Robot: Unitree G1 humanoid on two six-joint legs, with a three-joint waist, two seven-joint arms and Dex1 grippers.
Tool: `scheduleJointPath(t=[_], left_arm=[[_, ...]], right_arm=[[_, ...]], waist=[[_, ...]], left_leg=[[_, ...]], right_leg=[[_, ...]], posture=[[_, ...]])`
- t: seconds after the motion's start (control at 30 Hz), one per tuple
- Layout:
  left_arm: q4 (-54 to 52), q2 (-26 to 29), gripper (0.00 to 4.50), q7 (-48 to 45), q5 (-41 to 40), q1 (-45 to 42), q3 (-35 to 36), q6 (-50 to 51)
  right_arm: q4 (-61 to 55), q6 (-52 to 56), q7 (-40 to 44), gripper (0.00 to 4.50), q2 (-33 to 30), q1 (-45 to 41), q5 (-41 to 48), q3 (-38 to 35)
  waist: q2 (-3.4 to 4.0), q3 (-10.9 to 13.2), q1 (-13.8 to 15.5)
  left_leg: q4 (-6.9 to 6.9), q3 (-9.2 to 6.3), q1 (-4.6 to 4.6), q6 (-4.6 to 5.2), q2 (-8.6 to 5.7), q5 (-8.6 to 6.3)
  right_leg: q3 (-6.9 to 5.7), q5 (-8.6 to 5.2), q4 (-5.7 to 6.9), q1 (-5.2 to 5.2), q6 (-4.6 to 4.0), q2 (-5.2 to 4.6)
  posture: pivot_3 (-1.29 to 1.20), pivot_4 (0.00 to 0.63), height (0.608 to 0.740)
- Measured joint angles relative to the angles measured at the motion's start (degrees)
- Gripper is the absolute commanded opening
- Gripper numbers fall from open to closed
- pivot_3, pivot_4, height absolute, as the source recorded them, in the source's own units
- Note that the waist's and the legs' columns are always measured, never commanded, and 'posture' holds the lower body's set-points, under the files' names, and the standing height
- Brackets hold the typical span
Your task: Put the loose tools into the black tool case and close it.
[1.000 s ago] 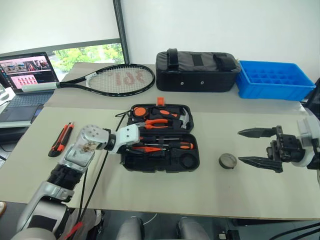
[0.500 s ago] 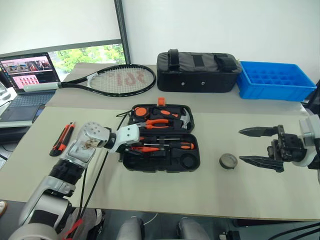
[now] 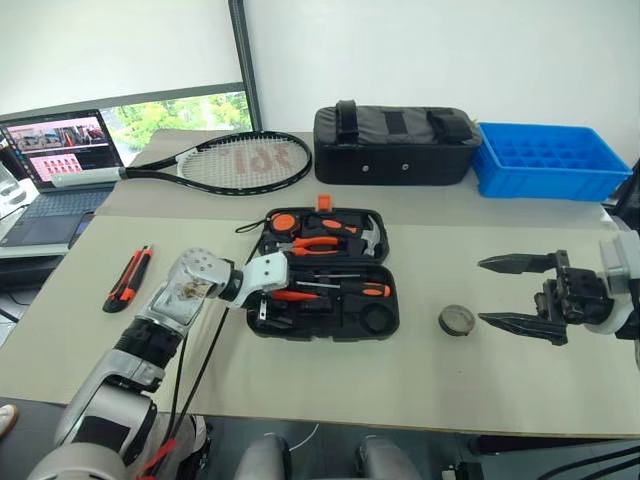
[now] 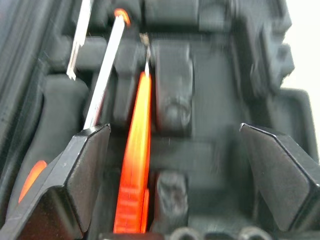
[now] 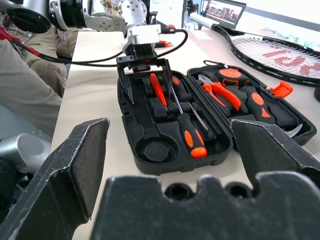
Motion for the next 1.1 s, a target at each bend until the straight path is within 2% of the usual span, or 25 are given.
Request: scheduleJointPath(t=[0.2,0.3,0.37,0.43,0.47,0.5,0.63,0.83,1.1], left_arm=[[-7.91,5.54,4.48,-0.47,-4.57,0.9,6.17,5.84],[-8.38,5.6,3.71,0.31,-5.78,1.82,7.22,6.5],[-7.4,3.84,2.86,2.27,-5.93,1.94,8.29,5.17],[-5.47,1.4,2.3,4.3,-5.97,1.93,9.52,2.92],[-3.47,-0.54,1.77,5.52,-5.98,1.94,9.96,0.82],[-2.35,-1.45,1.49,5.93,-5.98,2.04,9.97,-0.34],[2.02,-2.38,0.1,6.26,-5.85,2.99,10.04,-5.26],[5.82,-3.49,0.04,5.47,-5.07,4.59,9.13,-9.53],[13.0,-7.66,0.04,6.61,-0.45,3.32,5.56,-16.53]], right_arm=[[1.12,-0.33,0.02,4.5,0.65,-0.3,-0.08,0.25],[1.71,-0.82,0.03,4.5,1.05,-0.54,-0.16,0.83],[1.82,-1.21,0.03,4.5,1.13,-0.85,-0.21,1.01],[2.07,-1.35,0.03,4.5,1.27,-1.41,-0.22,1.13],[2.12,-1.53,0.03,4.5,1.51,-1.79,-0.22,1.17],[2.12,-1.72,0.04,4.5,1.61,-1.87,-0.22,1.21],[2.21,-2.17,0.05,4.5,1.71,-1.81,-0.24,1.3],[2.3,-2.38,0.05,4.5,1.71,-1.8,-0.27,1.3],[3.12,-2.8,0.08,4.5,1.72,-1.79,-1.22,1.3]], waist=[[0.03,-0.01,-0.19],[0.05,0.0,-0.02],[0.06,0.0,0.22],[0.06,0.0,0.3],[0.06,0.0,0.25],[0.07,-0.01,0.21],[0.1,-0.02,-0.18],[0.1,-0.02,-0.01],[0.06,0.0,0.11]], left_leg=[[-0.08,-0.01,0.03,0.05,-0.01,-0.03],[-0.03,-0.01,0.03,0.05,-0.01,-0.03],[0.0,-0.02,0.01,0.04,-0.03,-0.03],[0.0,-0.02,0.03,0.05,-0.04,-0.03],[-0.01,-0.02,0.02,0.05,-0.03,-0.03],[-0.01,-0.03,0.02,0.05,-0.02,-0.03],[-0.07,-0.03,0.04,0.05,-0.02,-0.03],[-0.03,-0.03,0.03,0.05,-0.04,-0.03],[-0.04,-0.04,0.03,0.05,-0.05,-0.03]], right_leg=[[0.01,-0.01,-0.12,0.03,0.0,0.01],[0.01,-0.01,-0.12,0.04,0.01,-0.01],[-0.02,-0.01,-0.12,0.06,0.01,-0.02],[-0.02,0.0,-0.12,0.09,0.01,-0.04],[-0.02,0.0,-0.13,0.08,0.0,-0.02],[-0.02,0.0,-0.12,0.07,0.0,-0.01],[0.04,0.0,-0.12,0.05,-0.01,0.03],[0.03,0.0,-0.12,0.06,0.0,0.0],[0.03,0.0,-0.13,0.07,0.0,0.01]], posture=[[0.0,0.15,0.708],[0.0,0.15,0.708],[0.0,0.15,0.708],[0.0,0.15,0.708],[0.0,0.15,0.708],[0.0,0.15,0.708],[0.0,0.15,0.708],[0.0,0.15,0.708],[0.0,0.15,0.708]])
